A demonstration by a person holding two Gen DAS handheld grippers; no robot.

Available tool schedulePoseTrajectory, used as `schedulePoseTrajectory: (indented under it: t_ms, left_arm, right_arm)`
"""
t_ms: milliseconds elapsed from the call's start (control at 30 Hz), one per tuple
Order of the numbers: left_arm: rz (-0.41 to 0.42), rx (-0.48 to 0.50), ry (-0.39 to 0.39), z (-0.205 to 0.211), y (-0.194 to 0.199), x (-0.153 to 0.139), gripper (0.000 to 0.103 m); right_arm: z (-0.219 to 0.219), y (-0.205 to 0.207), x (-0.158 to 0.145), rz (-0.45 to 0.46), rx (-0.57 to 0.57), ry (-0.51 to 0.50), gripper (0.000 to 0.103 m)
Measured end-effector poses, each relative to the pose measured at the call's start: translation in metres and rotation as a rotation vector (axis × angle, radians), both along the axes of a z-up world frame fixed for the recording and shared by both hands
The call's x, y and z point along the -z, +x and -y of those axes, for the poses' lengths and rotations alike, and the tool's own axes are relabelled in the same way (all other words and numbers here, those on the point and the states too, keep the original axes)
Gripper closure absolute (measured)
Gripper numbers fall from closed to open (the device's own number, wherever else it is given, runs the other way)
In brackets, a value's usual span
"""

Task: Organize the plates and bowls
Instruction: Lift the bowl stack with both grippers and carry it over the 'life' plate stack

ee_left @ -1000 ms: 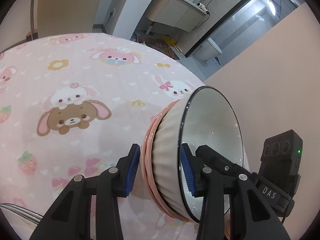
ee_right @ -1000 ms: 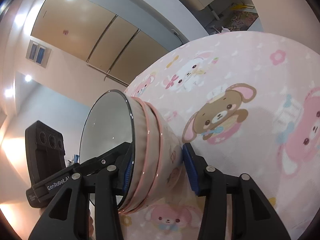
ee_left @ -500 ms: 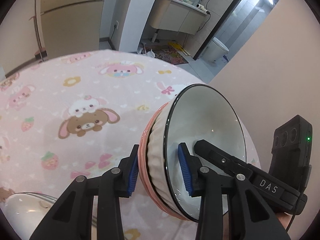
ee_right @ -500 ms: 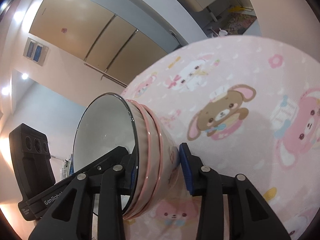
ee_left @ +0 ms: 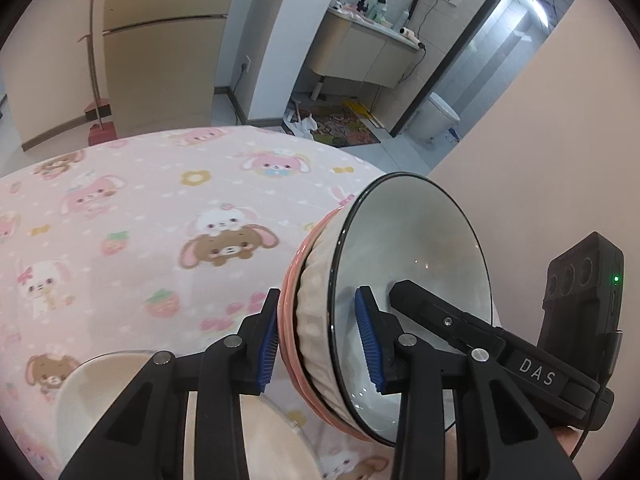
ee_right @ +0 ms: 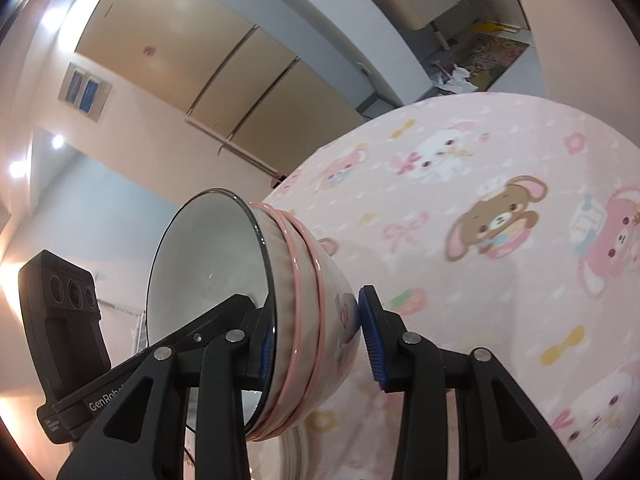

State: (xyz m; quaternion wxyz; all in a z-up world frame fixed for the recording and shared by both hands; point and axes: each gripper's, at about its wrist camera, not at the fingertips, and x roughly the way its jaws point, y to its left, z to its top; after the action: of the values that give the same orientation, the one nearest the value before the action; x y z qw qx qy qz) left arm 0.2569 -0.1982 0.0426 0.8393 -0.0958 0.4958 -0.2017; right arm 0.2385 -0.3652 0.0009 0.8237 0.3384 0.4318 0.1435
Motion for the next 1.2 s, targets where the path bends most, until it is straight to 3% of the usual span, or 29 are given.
schedulePoseTrajectory:
  t_ms: [300,600,1200]
  left_arm:
    - [0.026,-0.083,0.009,-0.072,-0.037,-0.018,0.065]
    - [-0.02,-0.144,0.018,-0.124,-0.068,0.003,0.065]
    - [-0.063,-0.141,0.006,-0.143,-0.09,0.026,0.065]
  right_arm:
    - [-0.063,-0.021,-0.011,0.008,-0.093,0.019,0.067]
    - [-0.109,-0.038,0.013,-0.061,-0.173,0.034,0.067]
    - [-0.132,-0.053,0.028,-0.093,-0.203,-0.009,0.067]
